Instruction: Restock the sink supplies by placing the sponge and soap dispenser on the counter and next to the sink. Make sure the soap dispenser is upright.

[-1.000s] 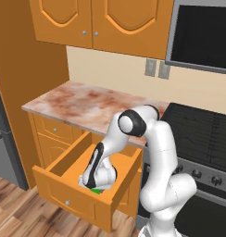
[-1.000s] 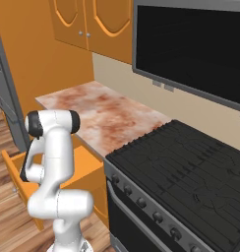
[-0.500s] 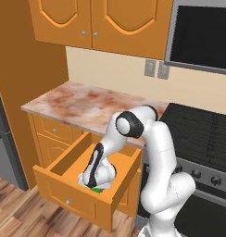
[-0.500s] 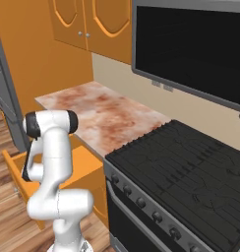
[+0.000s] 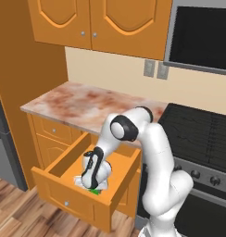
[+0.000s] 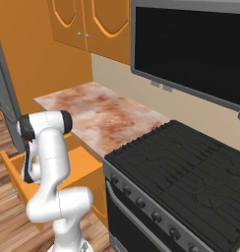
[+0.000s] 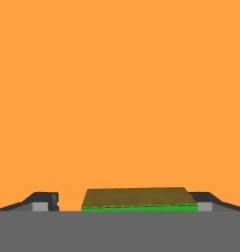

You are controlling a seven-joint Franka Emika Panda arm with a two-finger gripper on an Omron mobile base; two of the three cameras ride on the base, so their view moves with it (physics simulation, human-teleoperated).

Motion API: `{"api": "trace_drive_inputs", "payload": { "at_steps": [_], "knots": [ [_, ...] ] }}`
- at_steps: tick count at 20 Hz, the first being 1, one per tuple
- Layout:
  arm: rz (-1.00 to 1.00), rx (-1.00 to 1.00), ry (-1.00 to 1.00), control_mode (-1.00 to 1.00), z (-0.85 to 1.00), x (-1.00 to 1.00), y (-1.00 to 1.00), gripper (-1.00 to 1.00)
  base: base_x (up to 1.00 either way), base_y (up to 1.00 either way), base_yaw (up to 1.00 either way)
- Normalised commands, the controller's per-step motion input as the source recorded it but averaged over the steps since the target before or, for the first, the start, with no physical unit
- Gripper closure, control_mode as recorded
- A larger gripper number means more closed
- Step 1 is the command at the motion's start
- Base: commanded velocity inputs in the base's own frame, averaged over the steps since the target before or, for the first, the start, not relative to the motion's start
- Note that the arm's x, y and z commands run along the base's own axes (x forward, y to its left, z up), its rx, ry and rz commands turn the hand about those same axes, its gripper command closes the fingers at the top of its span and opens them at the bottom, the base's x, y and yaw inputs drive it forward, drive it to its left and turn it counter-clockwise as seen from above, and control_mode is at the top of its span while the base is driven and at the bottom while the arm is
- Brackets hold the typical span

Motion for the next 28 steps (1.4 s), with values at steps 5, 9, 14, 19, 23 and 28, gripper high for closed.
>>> {"api": "trace_drive_inputs", "payload": {
  "at_steps": [5, 9, 14, 19, 23, 28],
  "knots": [
    [0.00, -0.07, 0.00, -1.00, -0.61, -0.19, 0.12, 1.00, 0.00, 0.00, 0.00],
    [0.00, 0.00, -0.02, -1.00, -0.07, 0.00, 0.00, 1.00, 0.00, 0.00, 0.00],
    [0.00, 0.00, -0.10, -1.00, 0.11, 0.00, -0.01, 1.00, 0.00, 0.00, 0.00],
    [0.00, 0.00, -0.15, -1.00, 0.71, 0.00, -0.21, 1.00, 0.00, 0.00, 0.00],
    [0.00, 0.01, -0.18, -1.00, 0.99, -0.05, -0.38, 1.00, 0.00, 0.00, 0.00],
    [-0.01, 0.05, -0.15, -1.00, 1.00, -0.08, -0.40, 1.00, 0.00, 0.00, 0.00]
  ]
}}
